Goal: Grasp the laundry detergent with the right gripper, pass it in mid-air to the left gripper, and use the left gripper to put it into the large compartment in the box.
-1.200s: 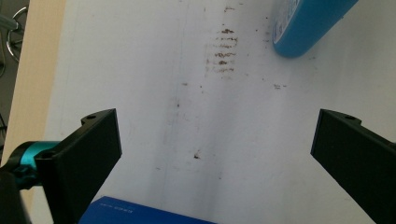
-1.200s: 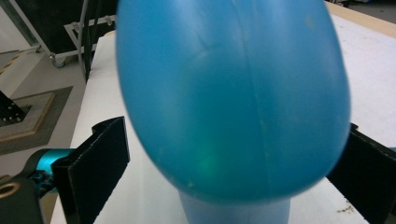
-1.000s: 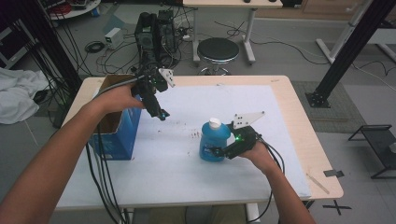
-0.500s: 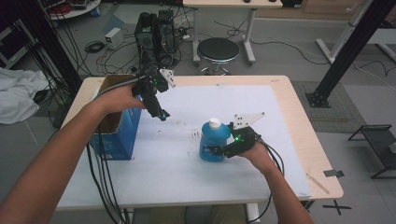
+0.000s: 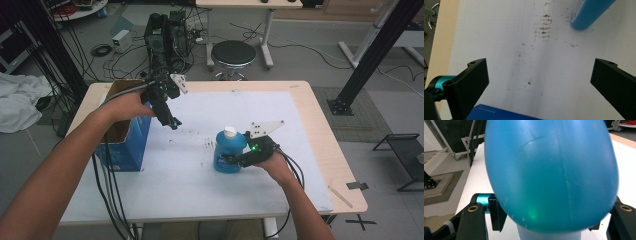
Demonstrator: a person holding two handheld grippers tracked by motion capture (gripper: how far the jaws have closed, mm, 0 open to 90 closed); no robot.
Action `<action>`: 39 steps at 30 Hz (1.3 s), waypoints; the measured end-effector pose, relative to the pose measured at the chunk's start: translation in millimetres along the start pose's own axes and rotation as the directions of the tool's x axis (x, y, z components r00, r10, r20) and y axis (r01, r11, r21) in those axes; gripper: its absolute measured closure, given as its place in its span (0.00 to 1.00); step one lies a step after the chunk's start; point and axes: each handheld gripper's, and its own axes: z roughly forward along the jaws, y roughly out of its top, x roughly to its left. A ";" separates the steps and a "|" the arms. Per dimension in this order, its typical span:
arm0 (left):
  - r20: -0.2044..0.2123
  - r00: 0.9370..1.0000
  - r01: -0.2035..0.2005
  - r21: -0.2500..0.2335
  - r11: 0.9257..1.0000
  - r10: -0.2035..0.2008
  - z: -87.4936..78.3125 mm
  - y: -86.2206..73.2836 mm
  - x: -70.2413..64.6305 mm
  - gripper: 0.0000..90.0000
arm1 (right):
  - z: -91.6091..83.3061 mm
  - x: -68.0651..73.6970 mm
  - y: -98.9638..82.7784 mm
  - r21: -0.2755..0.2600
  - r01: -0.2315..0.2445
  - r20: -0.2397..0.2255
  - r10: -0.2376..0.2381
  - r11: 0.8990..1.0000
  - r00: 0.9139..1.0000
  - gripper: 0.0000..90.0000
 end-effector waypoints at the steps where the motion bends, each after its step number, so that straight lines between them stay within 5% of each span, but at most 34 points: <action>1: -0.007 1.000 0.011 -0.010 1.000 -0.011 0.4 0.0 -0.4 0.02 | -0.1 -0.2 -0.1 0.002 0.003 0.002 -0.003 1.000 1.000 0.38; 2: -0.005 0.999 0.040 -0.034 0.999 -0.040 1.7 -0.2 -1.9 0.02 | -0.8 0.1 -0.1 0.000 -0.010 0.006 0.010 1.000 1.000 0.38; 4: -0.003 1.000 0.015 -0.014 1.000 -0.015 0.8 -0.1 -0.3 0.02 | -1.4 0.0 -0.2 0.005 -0.012 0.010 0.012 1.000 1.000 0.38; 5: -0.003 0.999 0.037 -0.033 0.999 -0.037 2.1 -0.2 -1.7 0.02 | -1.2 -0.5 -0.3 0.003 -0.009 0.009 0.009 1.000 1.000 0.39; 6: -0.003 1.000 -0.004 0.001 1.000 0.004 0.2 0.1 0.7 0.02 | -1.0 0.1 -0.5 0.008 -0.015 0.006 0.015 1.000 1.000 0.39; 15: -0.003 1.000 -0.004 0.012 1.000 0.004 1.2 1.0 0.4 0.02 | -0.6 -0.6 -0.8 -0.011 0.025 -0.004 -0.025 1.000 1.000 0.46; 17: -0.002 1.000 0.027 -0.013 1.000 -0.027 3.2 1.0 -1.7 0.02 | -0.6 0.4 -1.1 -0.011 0.020 -0.001 -0.020 1.000 1.000 0.46; 19: -0.001 1.000 -0.014 0.017 1.000 0.014 1.3 1.9 0.0 0.02 | -0.3 0.2 -1.0 -0.013 0.032 0.002 -0.032 0.999 0.999 0.47; 28: 0.013 1.000 -0.009 0.015 1.000 0.009 1.1 6.7 -4.8 0.02 | -3.4 5.0 2.6 -0.010 0.018 -0.004 -0.018 1.000 1.000 0.47; 39: 0.039 0.998 -0.048 0.015 0.999 0.048 -6.1 17.1 -21.4 0.02 | -17.7 13.0 24.6 0.006 0.075 0.001 -0.075 0.997 0.997 0.47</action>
